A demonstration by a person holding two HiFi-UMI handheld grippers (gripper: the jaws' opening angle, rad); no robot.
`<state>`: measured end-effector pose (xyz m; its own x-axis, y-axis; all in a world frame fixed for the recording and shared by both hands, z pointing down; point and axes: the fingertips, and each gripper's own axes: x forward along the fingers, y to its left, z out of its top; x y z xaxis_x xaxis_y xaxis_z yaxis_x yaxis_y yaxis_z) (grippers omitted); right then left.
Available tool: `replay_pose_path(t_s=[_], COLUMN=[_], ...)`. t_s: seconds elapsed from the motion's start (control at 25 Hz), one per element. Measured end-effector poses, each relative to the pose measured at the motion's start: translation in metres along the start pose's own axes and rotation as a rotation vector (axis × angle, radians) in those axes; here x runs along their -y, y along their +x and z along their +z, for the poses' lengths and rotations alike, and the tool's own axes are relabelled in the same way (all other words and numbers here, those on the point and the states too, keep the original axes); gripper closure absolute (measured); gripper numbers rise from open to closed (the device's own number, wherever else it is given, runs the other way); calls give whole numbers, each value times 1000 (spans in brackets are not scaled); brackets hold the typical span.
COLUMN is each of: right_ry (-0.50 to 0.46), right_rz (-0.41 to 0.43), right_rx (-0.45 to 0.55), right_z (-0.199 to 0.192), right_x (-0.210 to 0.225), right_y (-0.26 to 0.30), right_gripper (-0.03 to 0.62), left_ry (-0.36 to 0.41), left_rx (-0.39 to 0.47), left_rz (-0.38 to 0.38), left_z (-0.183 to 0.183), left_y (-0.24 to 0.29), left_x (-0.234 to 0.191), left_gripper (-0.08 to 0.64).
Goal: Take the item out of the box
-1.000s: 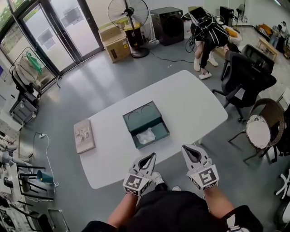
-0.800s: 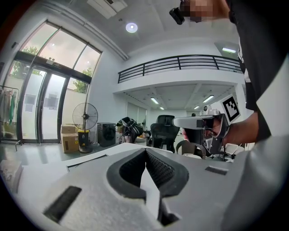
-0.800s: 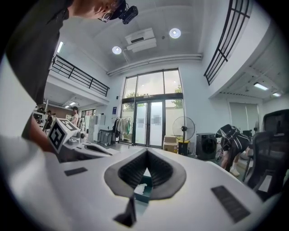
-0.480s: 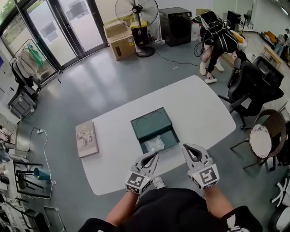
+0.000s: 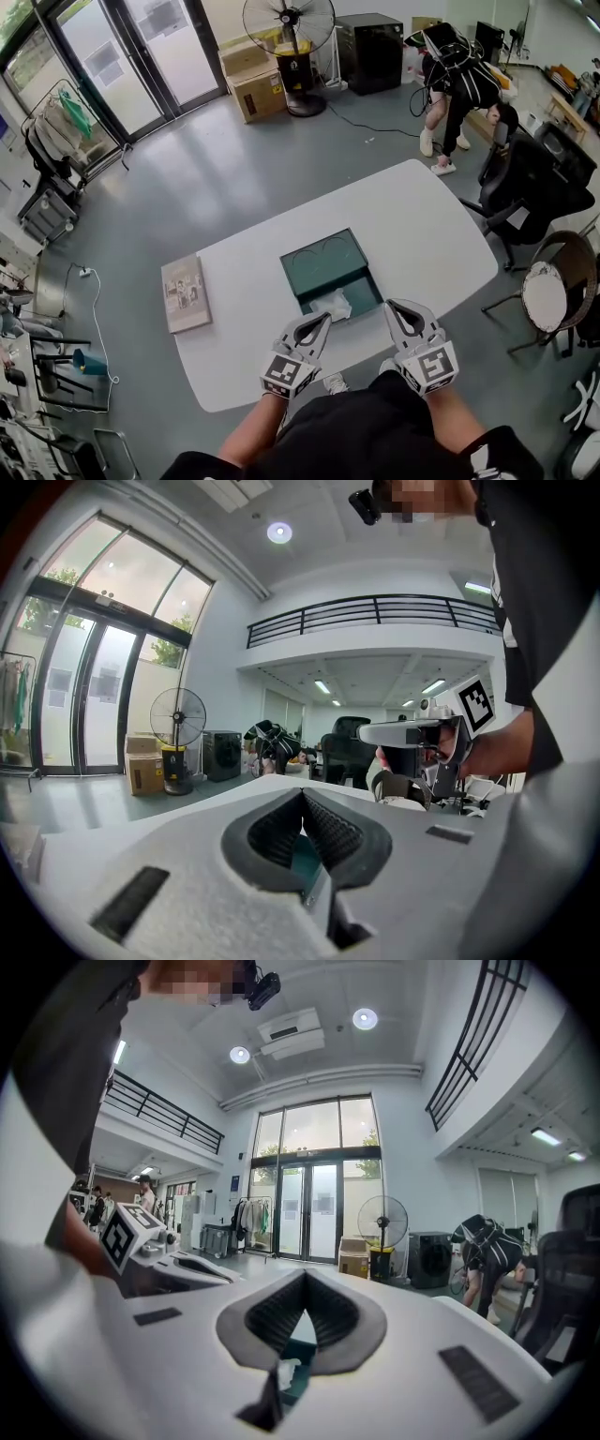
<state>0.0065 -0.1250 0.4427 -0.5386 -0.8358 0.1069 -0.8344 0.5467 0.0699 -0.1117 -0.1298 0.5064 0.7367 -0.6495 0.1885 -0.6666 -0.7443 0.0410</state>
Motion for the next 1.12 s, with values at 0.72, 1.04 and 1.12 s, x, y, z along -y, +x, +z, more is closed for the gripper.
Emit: replay_pose_path(t_s=[0.72, 1.04, 1.12], right_ry=[20, 50, 52], right_rz=[170, 227, 236], right_rx=[-16, -33, -32], right_z=[-14, -29, -31], right_x=[45, 48, 48], right_y=[44, 54, 55], right_gripper=[586, 586, 586], left_ry=[21, 122, 149], left_rx=[-215, -502, -557], left_rz=[110, 24, 1], left_z=[-49, -118, -131], left_y=[47, 67, 69], left_x=[-29, -32, -34], left_gripper=[546, 449, 449])
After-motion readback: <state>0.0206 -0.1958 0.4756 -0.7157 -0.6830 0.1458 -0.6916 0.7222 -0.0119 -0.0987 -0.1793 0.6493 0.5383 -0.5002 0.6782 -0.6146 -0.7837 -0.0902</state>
